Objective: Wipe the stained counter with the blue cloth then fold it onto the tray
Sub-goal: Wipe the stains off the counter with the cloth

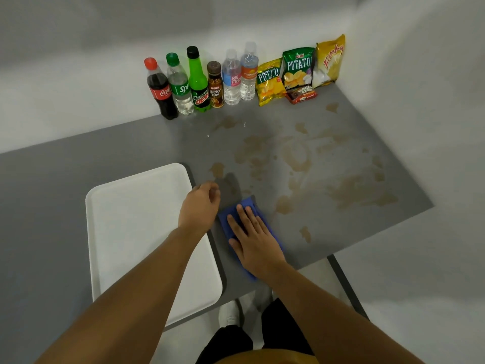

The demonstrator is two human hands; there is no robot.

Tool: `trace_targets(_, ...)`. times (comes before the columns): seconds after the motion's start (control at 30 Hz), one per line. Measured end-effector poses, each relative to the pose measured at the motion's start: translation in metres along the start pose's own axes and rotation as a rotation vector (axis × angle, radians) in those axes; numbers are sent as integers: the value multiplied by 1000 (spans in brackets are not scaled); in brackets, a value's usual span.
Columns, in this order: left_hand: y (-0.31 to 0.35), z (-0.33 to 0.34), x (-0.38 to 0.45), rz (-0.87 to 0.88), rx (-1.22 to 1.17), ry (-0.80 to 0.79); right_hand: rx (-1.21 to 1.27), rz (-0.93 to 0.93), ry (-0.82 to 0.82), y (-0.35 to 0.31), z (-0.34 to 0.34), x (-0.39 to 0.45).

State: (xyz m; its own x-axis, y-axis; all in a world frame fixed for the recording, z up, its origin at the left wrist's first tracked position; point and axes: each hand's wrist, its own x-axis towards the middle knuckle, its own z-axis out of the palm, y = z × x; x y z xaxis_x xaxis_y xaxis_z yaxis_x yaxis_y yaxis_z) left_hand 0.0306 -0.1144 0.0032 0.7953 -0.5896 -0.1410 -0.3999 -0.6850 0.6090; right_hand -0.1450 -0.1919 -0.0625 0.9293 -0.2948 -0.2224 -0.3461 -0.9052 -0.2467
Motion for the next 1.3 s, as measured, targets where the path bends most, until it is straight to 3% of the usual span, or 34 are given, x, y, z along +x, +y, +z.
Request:
trace_targets(0.43,-2,9,13,-74,-35,99,33,-57,101,0,10,19)
trace_targets(0.67,-3,15,10,-84,-42,118,86,95,177,7,-8,55)
trace_targets(0.93,-3,18,3,-105,-11,67,102,278,213,24,-9,30)
trace_targets(1.3,-18,6,4,-111,-55,139,39,115,162,-27,23,-16)
